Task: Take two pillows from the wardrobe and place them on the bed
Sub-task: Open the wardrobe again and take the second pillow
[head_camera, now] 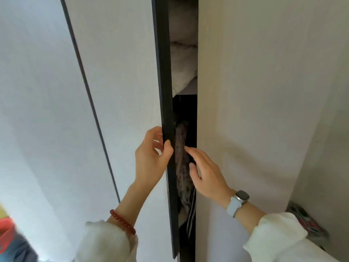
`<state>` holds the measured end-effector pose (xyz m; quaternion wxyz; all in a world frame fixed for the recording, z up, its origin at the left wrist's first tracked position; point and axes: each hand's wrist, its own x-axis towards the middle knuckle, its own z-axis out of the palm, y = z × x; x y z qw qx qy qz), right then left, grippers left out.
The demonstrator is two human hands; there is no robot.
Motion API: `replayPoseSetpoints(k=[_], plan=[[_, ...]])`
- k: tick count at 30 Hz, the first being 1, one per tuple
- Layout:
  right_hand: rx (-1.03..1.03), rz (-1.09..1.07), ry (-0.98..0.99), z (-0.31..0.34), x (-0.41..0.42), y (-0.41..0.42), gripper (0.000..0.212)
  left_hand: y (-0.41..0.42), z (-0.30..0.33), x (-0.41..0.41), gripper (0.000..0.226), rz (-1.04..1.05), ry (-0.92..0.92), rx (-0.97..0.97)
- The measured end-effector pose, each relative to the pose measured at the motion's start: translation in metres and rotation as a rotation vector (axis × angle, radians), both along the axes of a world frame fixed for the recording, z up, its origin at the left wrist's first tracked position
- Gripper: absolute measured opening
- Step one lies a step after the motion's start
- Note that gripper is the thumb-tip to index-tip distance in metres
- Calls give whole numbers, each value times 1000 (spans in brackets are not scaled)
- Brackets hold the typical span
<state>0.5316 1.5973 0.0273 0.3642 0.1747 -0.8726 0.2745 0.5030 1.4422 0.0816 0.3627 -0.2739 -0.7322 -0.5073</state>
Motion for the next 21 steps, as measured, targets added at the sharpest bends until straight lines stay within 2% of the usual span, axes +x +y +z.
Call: replayPoseSetpoints(k=[5, 9, 14, 18, 21], plan=[[283, 331, 71, -7, 14, -69, 53, -72, -6, 44, 28, 176, 64, 95], [346, 474, 23, -2, 7, -126, 60, -126, -10, 62, 32, 371, 71, 127], [397, 526, 39, -1, -7, -180, 59, -166, -14, 68, 42, 751, -10, 165], [357, 505, 31, 5, -19, -188, 47, -188, -14, 65, 57, 826, -149, 169], [326, 466, 17, 10, -27, -179, 42, -188, -19, 65, 64, 862, -147, 97]])
